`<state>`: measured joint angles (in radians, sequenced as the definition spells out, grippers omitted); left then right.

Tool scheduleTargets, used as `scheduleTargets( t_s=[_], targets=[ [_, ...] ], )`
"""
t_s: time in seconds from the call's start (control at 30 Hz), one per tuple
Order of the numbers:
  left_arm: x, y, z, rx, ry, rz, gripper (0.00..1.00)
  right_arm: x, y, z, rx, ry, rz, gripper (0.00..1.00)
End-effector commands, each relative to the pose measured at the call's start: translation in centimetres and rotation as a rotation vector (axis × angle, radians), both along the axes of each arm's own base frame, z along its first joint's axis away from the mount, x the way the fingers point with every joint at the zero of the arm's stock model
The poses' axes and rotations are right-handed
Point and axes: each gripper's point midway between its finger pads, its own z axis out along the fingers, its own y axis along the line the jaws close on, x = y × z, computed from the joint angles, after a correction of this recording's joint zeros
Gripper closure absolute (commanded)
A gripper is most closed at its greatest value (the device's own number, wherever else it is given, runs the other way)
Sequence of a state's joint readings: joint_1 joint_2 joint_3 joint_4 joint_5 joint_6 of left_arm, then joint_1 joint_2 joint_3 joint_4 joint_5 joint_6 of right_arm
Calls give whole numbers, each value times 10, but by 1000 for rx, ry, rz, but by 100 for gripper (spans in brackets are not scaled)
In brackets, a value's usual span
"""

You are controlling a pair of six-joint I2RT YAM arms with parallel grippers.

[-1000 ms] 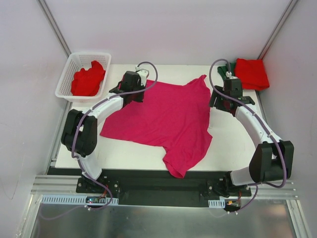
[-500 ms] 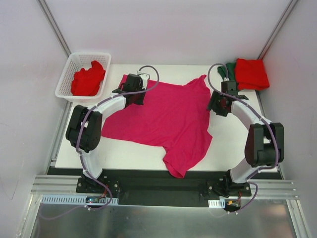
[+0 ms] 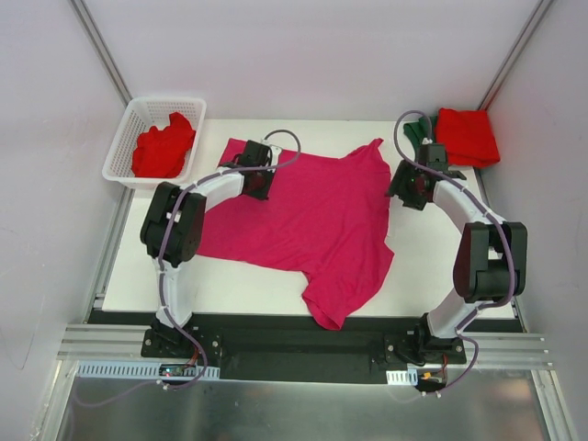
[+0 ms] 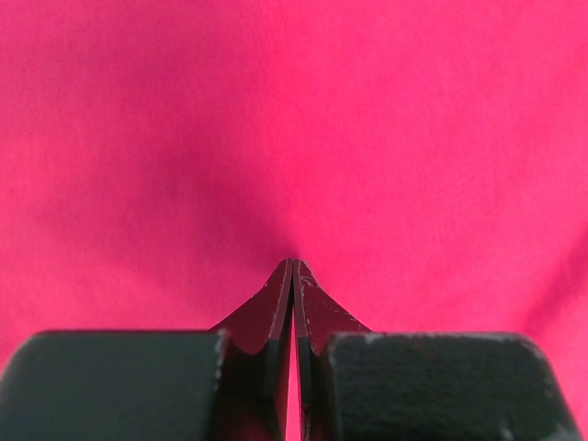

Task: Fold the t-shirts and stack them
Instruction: Flatten out the tshirt

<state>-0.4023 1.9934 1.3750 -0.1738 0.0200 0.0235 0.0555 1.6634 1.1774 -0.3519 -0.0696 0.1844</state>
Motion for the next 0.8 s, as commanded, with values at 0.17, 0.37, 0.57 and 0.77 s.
scheduleTargets(
  t_s=[0.17,0.37,0.57,0.77],
  targets=[
    [9,4,-7,85,140,-2,100,6,-8,28,37,-68,-17,35],
    [2,16,-19,125,233,7,100,9,-6,34,57,-81,-8,34],
    [-7,44,-23,178,274,60,100,12,-6,33,76,-77,-3,34],
    [-7,67,-21,194,288,119,100,15,1,26,112,-61,9,34]
  ],
)
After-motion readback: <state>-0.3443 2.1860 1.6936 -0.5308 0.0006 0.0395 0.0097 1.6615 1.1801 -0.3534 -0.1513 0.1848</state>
